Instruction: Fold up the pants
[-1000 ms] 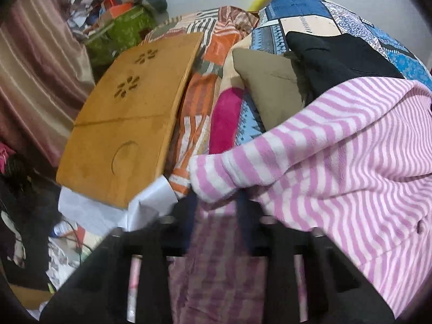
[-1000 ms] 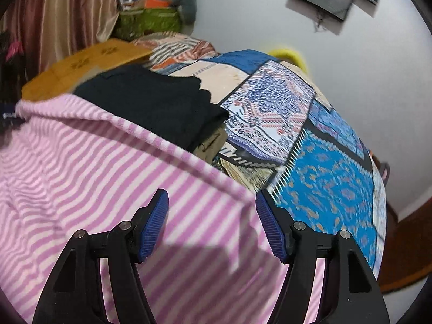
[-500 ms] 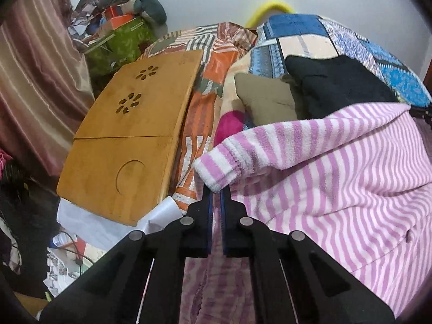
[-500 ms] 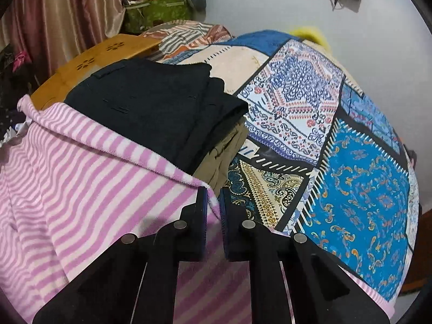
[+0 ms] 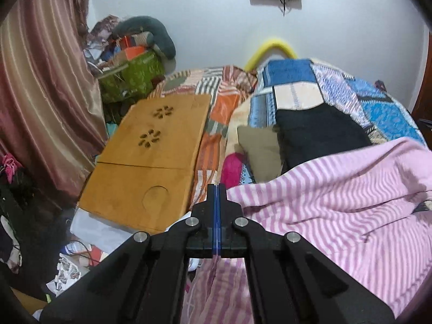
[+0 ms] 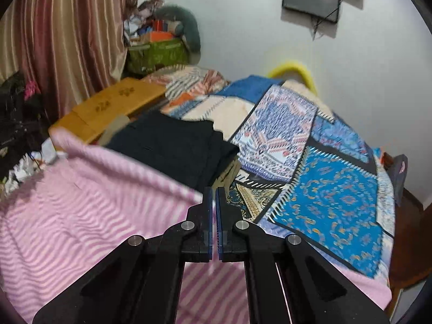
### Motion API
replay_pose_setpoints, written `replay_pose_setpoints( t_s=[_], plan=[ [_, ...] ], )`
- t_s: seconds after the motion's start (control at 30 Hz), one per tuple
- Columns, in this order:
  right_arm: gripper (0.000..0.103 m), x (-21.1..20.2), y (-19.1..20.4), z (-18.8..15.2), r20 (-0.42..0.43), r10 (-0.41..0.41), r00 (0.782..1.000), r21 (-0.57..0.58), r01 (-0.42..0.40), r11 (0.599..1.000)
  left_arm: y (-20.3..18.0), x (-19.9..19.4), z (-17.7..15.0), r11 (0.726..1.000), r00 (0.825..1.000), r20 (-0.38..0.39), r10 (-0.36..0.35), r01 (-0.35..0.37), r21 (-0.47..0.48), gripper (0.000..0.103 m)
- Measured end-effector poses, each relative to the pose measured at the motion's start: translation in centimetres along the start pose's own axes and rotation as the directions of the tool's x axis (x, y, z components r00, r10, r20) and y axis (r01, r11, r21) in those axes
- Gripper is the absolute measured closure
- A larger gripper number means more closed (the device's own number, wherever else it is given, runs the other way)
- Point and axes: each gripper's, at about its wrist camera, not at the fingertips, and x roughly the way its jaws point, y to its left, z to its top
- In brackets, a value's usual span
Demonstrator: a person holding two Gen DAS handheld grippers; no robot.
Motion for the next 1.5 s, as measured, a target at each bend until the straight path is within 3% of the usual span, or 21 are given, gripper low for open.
replay_pose_setpoints(
  t_s=[0.23, 0.33, 0.37, 0.4, 0.43, 0.47, 0.5, 0.57, 0.73, 0.83, 1.17, 1.23, 1.3, 1.37, 1.43, 1.5],
  plan=[
    [0.101, -4.7, 1.7, -0.7, 0.004, -0.034, 0.999, -0.029, 0.034, 0.999, 0.3, -2.5, -0.6, 0.999, 0.999, -0.035, -0.036, 0.036, -0.003, 0.100],
    [0.101, -4.4, 1.5, -1.2, -0.008, -0.051, 0.999, -0.028, 0.050, 0.998, -0.2, -1.1, -0.8, 0.999, 0.996, -0.078, -0.038, 0.038, 0.000, 0.088],
    [0.099, -4.1, 1.3, -1.4, -0.014, -0.056, 0.998, -0.022, 0.056, 0.998, -0.4, -0.2, -0.9, 0.999, 0.995, -0.091, -0.037, 0.037, 0.003, 0.074],
    [0.094, -3.4, 1.0, -1.6, -0.028, -0.060, 0.998, -0.017, 0.059, 0.998, -0.6, 0.6, -1.1, 0.999, 0.994, -0.101, -0.035, 0.036, 0.005, 0.059],
    [0.090, -3.2, 1.0, -1.8, -0.038, -0.063, 0.997, -0.016, 0.062, 0.998, -0.7, 1.2, -1.3, 0.999, 0.994, -0.105, -0.032, 0.033, 0.008, 0.054],
    [0.080, -2.7, 1.0, -2.1, -0.048, -0.066, 0.997, -0.017, 0.065, 0.998, -0.9, 2.0, -1.6, 1.000, 0.994, -0.107, -0.023, 0.025, 0.016, 0.049],
    [0.067, -1.7, 0.8, -2.4, -0.058, -0.072, 0.996, -0.025, 0.071, 0.997, -1.2, 3.0, -1.7, 0.999, 0.993, -0.114, -0.016, 0.020, 0.031, 0.049],
    [0.056, -0.7, 0.7, -2.9, -0.071, -0.089, 0.994, -0.041, 0.086, 0.995, -1.6, 5.0, -2.1, 0.998, 0.990, -0.143, -0.009, 0.018, 0.060, 0.047],
    [0.055, 3.9, -0.1, -3.5, -0.158, -0.091, 0.983, -0.076, 0.080, 0.994, -2.6, 9.2, -2.6, 0.991, 0.984, -0.180, -0.002, 0.027, 0.134, 0.036],
    [0.046, 6.5, -0.6, -3.8, -0.196, -0.065, 0.978, -0.091, 0.048, 0.995, -2.9, 11.1, -2.6, 0.986, 0.985, -0.171, 0.025, 0.004, 0.165, 0.031],
    [0.042, 12.5, -2.1, -3.1, -0.243, -0.079, 0.967, -0.175, 0.036, 0.984, -3.2, 12.6, -1.2, 0.974, 0.997, -0.071, 0.027, -0.010, 0.227, 0.031],
    [0.040, 13.1, -2.6, -2.6, -0.245, -0.054, 0.968, -0.156, 0.016, 0.988, -3.7, 13.0, -0.9, 0.970, 0.997, -0.072, 0.015, 0.003, 0.242, 0.039],
    [0.040, 13.9, -3.3, -2.3, -0.276, 0.006, 0.961, -0.102, -0.036, 0.994, -3.9, 13.8, -0.8, 0.970, 0.994, -0.109, 0.008, 0.019, 0.243, 0.064],
    [0.042, 14.5, -3.8, -2.3, -0.298, 0.054, 0.953, -0.055, -0.074, 0.996, -4.3, 14.9, -0.8, 0.969, 0.988, -0.152, 0.017, 0.021, 0.245, 0.072],
    [0.055, 14.4, -3.7, -2.4, -0.295, 0.088, 0.952, -0.038, -0.103, 0.994, -4.3, 15.7, -1.0, 0.970, 0.984, -0.179, 0.024, 0.021, 0.244, 0.085],
    [0.082, 14.1, -3.2, -2.6, -0.294, 0.094, 0.951, -0.036, -0.109, 0.993, -3.9, 16.2, -1.2, 0.975, 0.979, -0.202, 0.037, 0.010, 0.224, 0.091]
  ],
)
